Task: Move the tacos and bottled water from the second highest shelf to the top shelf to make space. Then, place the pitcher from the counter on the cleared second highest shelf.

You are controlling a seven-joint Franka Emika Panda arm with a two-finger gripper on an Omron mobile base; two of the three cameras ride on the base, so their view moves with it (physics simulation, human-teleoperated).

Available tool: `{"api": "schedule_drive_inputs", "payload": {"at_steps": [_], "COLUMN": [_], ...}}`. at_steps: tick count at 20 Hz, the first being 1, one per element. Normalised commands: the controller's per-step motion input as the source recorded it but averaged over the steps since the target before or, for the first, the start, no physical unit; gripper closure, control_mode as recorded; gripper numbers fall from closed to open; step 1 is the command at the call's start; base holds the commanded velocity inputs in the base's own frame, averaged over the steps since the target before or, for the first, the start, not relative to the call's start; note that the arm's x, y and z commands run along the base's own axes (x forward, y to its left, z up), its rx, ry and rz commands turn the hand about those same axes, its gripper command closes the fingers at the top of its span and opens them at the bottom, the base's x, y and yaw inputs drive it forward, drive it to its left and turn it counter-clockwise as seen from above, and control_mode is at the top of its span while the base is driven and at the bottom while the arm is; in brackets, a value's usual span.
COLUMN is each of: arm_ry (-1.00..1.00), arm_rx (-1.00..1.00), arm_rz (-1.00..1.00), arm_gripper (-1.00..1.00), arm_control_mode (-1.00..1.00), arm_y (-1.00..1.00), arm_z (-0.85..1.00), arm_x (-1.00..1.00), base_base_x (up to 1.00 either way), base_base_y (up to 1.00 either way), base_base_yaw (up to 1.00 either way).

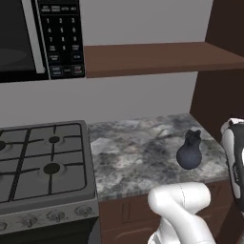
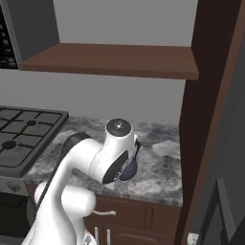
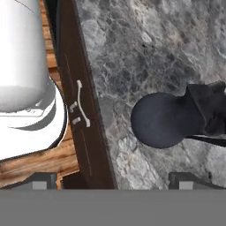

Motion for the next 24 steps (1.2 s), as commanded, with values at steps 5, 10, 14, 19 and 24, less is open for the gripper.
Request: {"api": "schedule_drive_inputs", "payload": {"at_steps": [5,10,14,19,24], "arm_ry": [-0.2,-0.13,-0.06,0.0,0.1], "arm_rx": [0.01,0.0,0.0,0.04,0.0], "arm_rz": [0.2,0.14,0.1,0.03,0.0], "arm_gripper": [-1.0,-1.0,-1.0,-1.0,-1.0], "arm_control_mode": [-1.0,-1.0,-1.0,-1.0,-1.0], "arm_y": [-0.08,0.0,-0.01,-0.02,0.0], "arm_z": [0.0,0.14,0.26,0.41,0.14], "arm_x": [0.18,0.21,0.25,0.29,0.64], "base_base_x": [0.0,0.0,0.0,0.0,0.0], "base_base_y": [0.0,0.0,0.0,0.0,0.0], "base_base_yaw": [0.0,0.0,0.0,0.0,0.0]}}
